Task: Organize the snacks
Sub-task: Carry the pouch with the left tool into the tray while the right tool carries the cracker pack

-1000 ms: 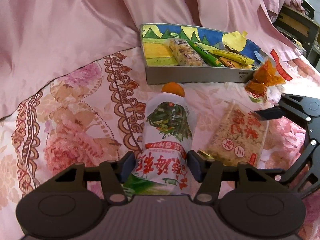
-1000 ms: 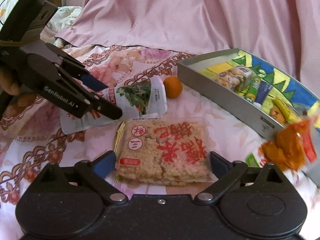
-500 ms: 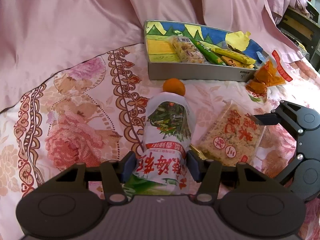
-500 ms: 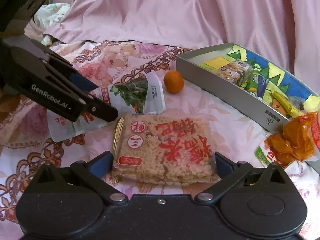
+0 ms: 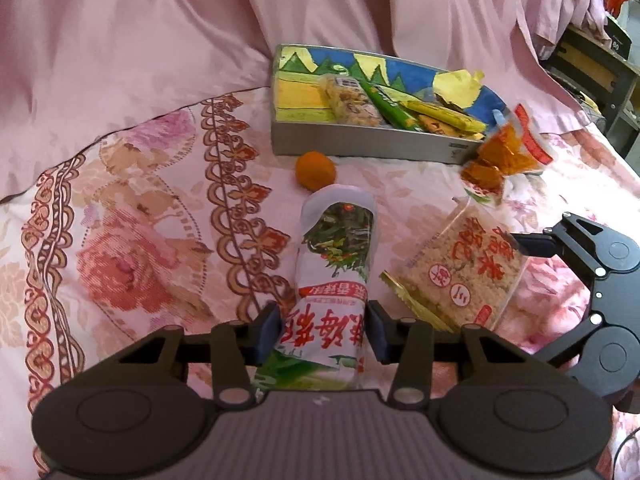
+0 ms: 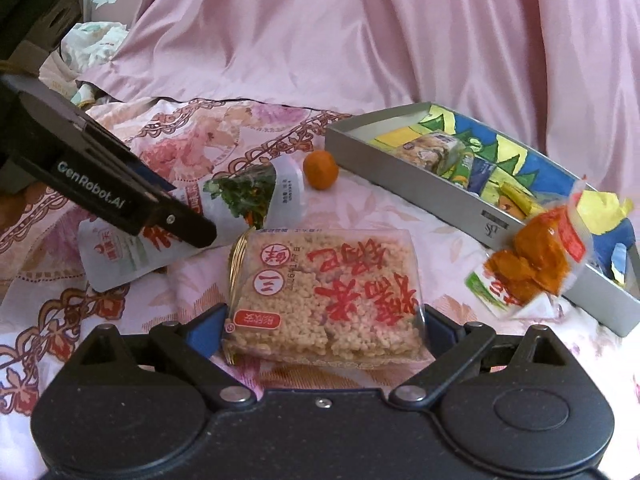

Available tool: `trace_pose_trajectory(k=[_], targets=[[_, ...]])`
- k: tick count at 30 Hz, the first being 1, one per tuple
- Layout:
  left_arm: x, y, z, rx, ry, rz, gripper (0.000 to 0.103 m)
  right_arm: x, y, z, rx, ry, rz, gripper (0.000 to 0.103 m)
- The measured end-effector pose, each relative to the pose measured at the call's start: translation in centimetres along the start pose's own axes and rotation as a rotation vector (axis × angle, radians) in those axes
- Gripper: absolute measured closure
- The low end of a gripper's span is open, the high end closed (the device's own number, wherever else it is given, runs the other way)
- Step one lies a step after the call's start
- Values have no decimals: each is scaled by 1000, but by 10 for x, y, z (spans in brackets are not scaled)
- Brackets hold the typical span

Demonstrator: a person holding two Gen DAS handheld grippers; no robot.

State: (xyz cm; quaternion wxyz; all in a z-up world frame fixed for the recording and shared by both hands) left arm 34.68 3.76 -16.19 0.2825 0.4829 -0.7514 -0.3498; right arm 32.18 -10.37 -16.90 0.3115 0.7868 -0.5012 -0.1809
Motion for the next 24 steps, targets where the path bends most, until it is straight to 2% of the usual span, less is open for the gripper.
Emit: trace_pose_trajectory(k=[7, 13, 19, 24], targets=[[5, 12, -5, 34, 23, 29, 53, 10, 16, -2, 54, -29, 25, 6], [8, 21, -28, 97, 59, 41, 53, 24, 34, -15, 124, -50, 69, 6], [13, 22, -75, 192, 75, 58, 53, 51, 63, -49, 234, -66, 133, 6], [29, 9, -126, 257, 71, 92, 53, 91, 80, -82, 306, -115, 169, 6]])
Point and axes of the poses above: each gripper's, at about its wrist camera, not at the fingertips, and y roughly against the way its jaws point, x to its right, z to its underside, the point moved 8 cm from there along -y, roughly the way its jaws point, and after that the axes turned 5 degrees about -z, right-handed, at the moved point
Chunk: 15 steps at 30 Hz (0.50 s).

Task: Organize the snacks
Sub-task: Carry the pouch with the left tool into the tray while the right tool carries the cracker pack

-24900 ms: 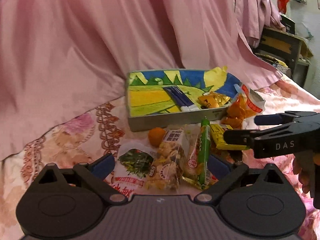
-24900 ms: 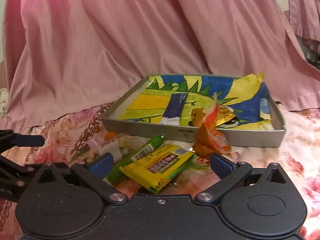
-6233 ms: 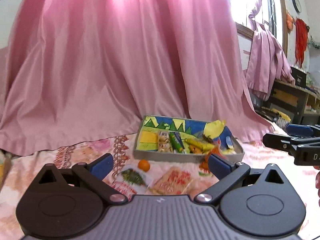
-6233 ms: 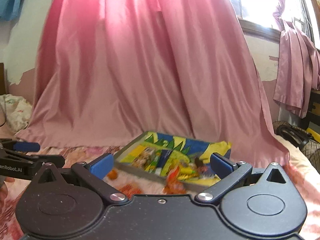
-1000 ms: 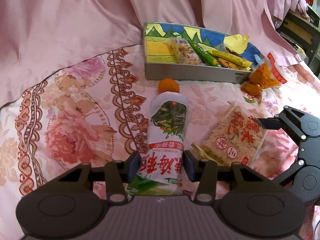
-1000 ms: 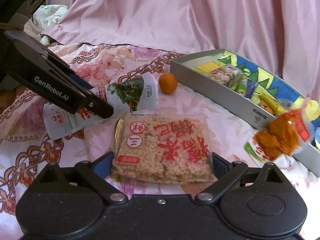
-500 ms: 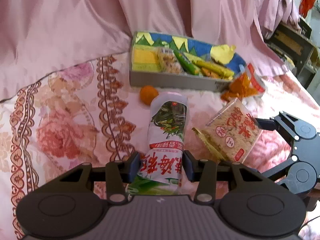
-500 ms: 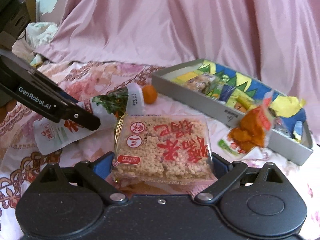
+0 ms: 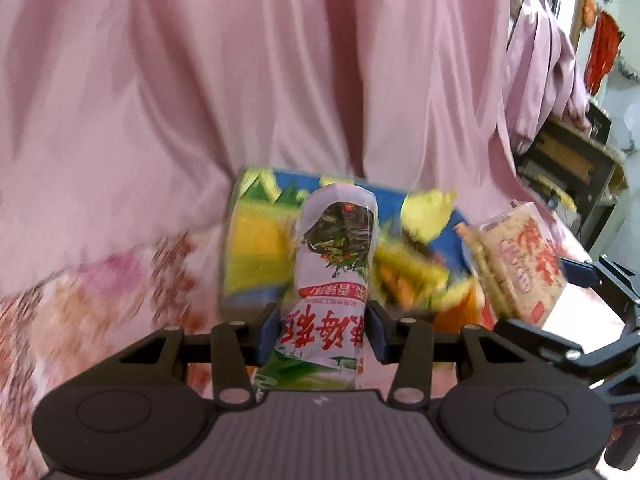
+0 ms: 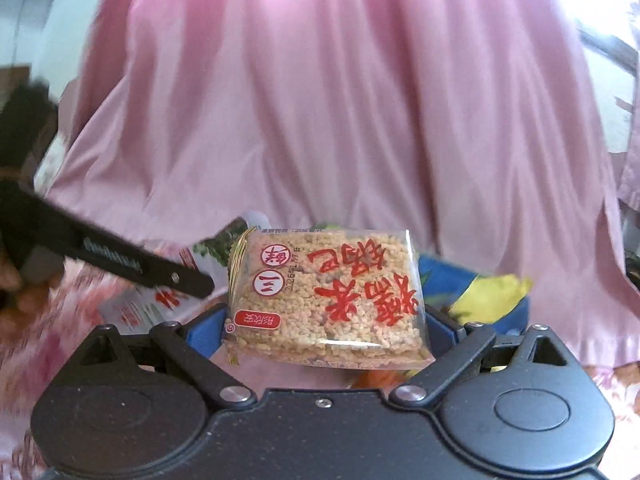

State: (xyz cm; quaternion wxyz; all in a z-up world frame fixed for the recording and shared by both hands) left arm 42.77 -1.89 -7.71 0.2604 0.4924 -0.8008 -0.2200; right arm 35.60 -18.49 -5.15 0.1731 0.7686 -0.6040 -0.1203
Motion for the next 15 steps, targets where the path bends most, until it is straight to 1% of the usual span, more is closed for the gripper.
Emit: trace_pose_trajectory(k=[4, 8, 11, 15], targets=[[20, -30, -35, 51, 27, 30, 53, 40, -13, -21, 14, -42, 50, 6], [40, -58, -58, 89, 23, 56, 53, 82, -32, -24, -12, -100, 109, 6], [51, -82, -64, 86, 30, 68, 53, 107, -47, -16, -49, -143, 141, 6], [63, -114, -61, 61, 56, 72, 54, 130, -67, -1, -105, -187, 169, 6]])
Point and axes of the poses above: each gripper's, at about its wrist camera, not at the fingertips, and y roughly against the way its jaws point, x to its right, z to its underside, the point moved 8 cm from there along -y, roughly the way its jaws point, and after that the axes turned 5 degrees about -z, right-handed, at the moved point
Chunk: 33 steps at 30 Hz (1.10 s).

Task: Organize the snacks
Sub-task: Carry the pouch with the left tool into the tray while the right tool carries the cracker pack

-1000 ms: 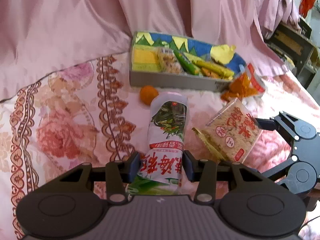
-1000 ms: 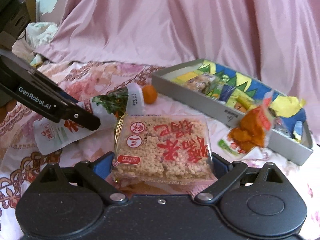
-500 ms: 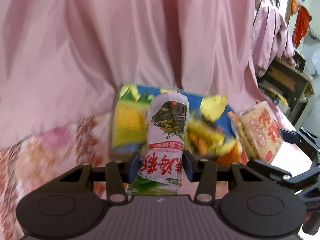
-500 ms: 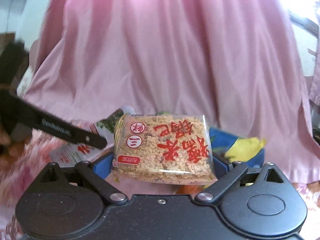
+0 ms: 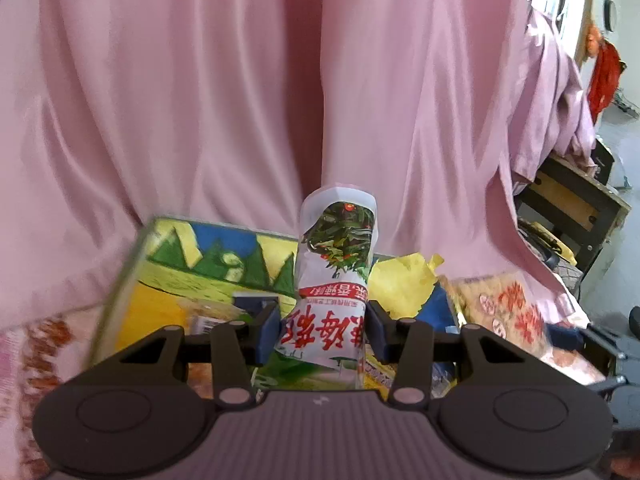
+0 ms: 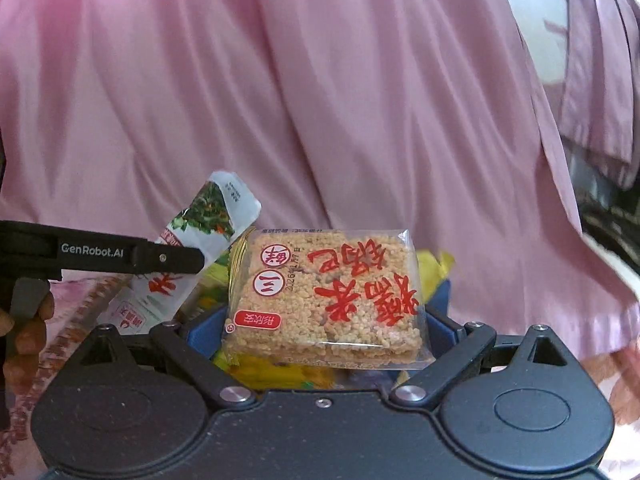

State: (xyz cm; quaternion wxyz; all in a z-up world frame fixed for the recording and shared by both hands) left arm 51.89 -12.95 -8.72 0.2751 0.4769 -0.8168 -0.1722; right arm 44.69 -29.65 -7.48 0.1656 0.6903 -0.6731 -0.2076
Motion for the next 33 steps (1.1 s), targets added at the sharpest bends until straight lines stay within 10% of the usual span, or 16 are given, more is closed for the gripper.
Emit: trace_pose_trajectory(k=[23, 33], targets=[[3, -46, 26, -76, -21, -83, 51, 29, -44, 36, -151, -73, 9, 5], [2, -39, 28, -126, 30, -64, 27, 27, -45, 43, -191, -51, 2, 1]])
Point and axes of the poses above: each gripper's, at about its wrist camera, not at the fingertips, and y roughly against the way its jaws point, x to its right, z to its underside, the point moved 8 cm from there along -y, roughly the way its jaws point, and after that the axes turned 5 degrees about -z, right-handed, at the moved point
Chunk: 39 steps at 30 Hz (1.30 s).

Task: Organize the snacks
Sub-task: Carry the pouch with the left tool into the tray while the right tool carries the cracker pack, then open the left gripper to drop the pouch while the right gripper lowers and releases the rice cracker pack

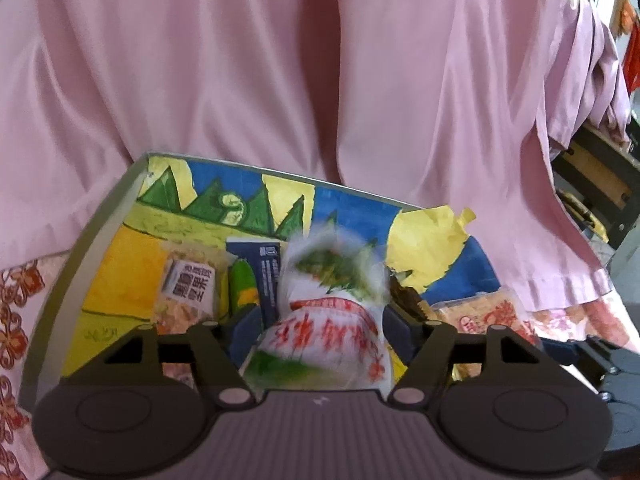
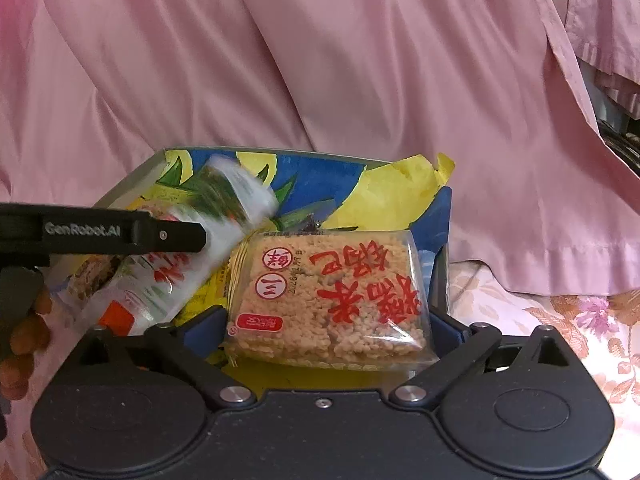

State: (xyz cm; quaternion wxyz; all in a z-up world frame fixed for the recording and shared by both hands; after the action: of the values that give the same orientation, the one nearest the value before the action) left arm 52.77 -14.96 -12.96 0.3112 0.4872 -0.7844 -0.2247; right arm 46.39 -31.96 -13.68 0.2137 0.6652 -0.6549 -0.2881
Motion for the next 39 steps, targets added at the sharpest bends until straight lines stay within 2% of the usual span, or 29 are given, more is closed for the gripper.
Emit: trace_pose_trajectory(k=[1, 4, 11, 19, 25, 28, 30, 33, 39], targets=[[-1, 2, 1, -2, 14, -1, 23, 0, 1, 1, -1, 3, 6, 1], [-4, 12, 1, 8, 43, -1, 22, 0, 3, 2, -1, 7, 19, 1], [-1, 46, -2, 53, 10, -18, 18, -7, 3, 4, -30, 44, -24, 1], [-1, 71, -7, 77, -16, -31, 14, -4, 2, 2, -41, -34, -50, 1], [-1, 75, -6, 79, -28, -39, 8, 2, 4, -1, -30, -118, -63, 1], [-2, 76, -5, 78, -29, -43, 7, 2, 3, -2, -35, -121, -61, 1], [-4, 78, -5, 77, -27, -43, 7, 0, 1, -1, -60, -95, -57, 1], [-6, 77, -3, 75, -26, -44, 7, -4, -8, 1, -154, -66, -55, 1], [-10, 81, -1, 69, -16, -38, 6, 4, -12, -7, -264, -182, -109, 1]])
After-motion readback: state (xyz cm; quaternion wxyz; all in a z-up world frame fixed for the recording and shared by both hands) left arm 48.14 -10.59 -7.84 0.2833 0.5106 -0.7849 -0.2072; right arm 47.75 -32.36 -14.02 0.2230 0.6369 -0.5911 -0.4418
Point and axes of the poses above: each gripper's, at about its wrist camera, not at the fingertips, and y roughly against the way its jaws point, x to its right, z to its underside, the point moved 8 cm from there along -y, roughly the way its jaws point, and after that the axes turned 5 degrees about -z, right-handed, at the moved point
